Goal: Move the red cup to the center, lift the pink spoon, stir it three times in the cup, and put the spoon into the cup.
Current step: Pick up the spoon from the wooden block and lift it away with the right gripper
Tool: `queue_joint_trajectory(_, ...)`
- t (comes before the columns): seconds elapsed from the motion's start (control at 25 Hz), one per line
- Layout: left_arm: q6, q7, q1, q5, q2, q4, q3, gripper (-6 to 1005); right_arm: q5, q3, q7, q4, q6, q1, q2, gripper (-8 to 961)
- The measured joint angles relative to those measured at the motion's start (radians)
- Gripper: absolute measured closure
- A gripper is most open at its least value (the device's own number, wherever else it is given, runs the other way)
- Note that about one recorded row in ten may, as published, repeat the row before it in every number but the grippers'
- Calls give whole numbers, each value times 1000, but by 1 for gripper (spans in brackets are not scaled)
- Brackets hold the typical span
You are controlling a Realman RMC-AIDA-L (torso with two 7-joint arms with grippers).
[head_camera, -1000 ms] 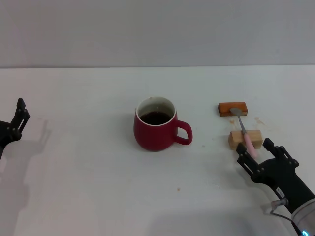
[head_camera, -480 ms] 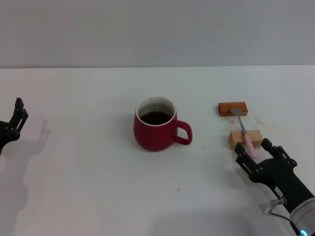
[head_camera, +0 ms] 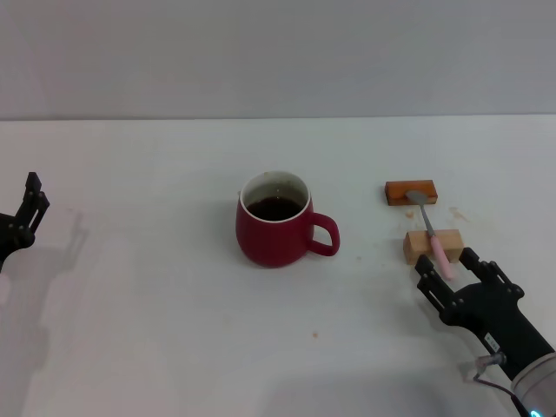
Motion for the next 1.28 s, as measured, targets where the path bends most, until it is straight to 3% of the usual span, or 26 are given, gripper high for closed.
queue_joint_trajectory(0.2,3,0,4,0,0,0,0,140,0,-8,11,1,-7,-2,-2,201)
queue_joint_trajectory(0.4,6,0,9,0,0,0,0,140,0,-9,13,1,-2,-1,-3,376)
queue_joint_trajectory(0.64,7,0,10,0,1,0,0,140,0,0,14,-4,4,5,-3,434)
queue_joint_trajectory(1.04,7,0,12,0,2,2,2,140,0,4,19,-4,28,22,-3,432)
queue_joint_trajectory(1.28,9,0,12,0,1,9,6,140,0,3,19,-1,39,26,-3,490)
